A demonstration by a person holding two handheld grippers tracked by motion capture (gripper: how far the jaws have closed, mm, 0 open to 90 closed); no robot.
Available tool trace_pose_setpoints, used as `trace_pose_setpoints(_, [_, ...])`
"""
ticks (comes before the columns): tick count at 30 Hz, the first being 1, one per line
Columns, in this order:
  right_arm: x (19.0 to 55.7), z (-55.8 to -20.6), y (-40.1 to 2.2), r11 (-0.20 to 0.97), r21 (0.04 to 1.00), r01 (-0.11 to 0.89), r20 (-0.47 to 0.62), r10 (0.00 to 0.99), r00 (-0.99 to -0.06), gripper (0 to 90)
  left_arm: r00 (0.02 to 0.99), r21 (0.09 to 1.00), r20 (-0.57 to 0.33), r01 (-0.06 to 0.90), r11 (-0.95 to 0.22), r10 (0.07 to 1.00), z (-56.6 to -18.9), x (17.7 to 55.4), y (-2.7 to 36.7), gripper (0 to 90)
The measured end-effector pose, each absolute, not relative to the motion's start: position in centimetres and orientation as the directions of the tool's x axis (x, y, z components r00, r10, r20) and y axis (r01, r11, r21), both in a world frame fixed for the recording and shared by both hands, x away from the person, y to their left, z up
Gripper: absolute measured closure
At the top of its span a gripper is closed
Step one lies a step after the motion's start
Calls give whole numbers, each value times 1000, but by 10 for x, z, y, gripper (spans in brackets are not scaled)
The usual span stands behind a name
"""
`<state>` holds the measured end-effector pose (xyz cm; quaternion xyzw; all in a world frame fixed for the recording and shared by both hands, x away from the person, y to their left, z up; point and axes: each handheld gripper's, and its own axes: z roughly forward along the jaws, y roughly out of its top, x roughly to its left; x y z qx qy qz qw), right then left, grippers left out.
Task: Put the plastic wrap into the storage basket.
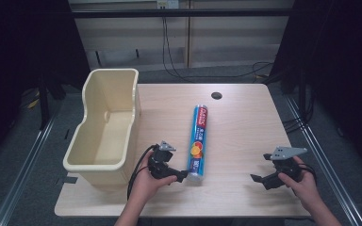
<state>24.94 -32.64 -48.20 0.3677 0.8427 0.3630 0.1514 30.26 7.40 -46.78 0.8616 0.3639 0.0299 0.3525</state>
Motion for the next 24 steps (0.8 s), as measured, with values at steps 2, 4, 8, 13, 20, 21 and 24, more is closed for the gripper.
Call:
trace_pose_setpoints(2, [249, -482, -328, 458, 727, 512, 17, 732, -681, 18, 737, 618, -199, 606, -500, 646, -463, 304, 71, 27])
trace_pose_setpoints(4, [249, -481, -329, 454, 728, 513, 17, 736, -677, 20, 731, 616, -202, 612, -496, 652, -461, 304, 69, 27])
trace_pose_setpoints(8, [248, -480, -330, 449, 730, 516, 16, 743, -670, 19, 716, 600, -203, 630, -493, 668, -455, 309, 66, 25])
trace_pose_setpoints(13, [247, -480, -330, 449, 731, 513, 15, 742, -670, 21, 714, 596, -215, 636, -490, 666, -447, 319, 63, 20])
trace_pose_setpoints(20, [246, -479, -332, 443, 732, 518, 18, 747, -665, 20, 705, 575, -218, 652, -495, 675, -443, 332, 50, 12])
trace_pose_setpoints(21, [246, -479, -332, 443, 732, 518, 18, 747, -665, 20, 705, 578, -219, 651, -492, 674, -443, 334, 48, 12])
trace_pose_setpoints(24, [246, -479, -333, 438, 734, 519, 20, 750, -661, 19, 689, 571, -218, 665, -481, 692, -441, 340, 43, 3])
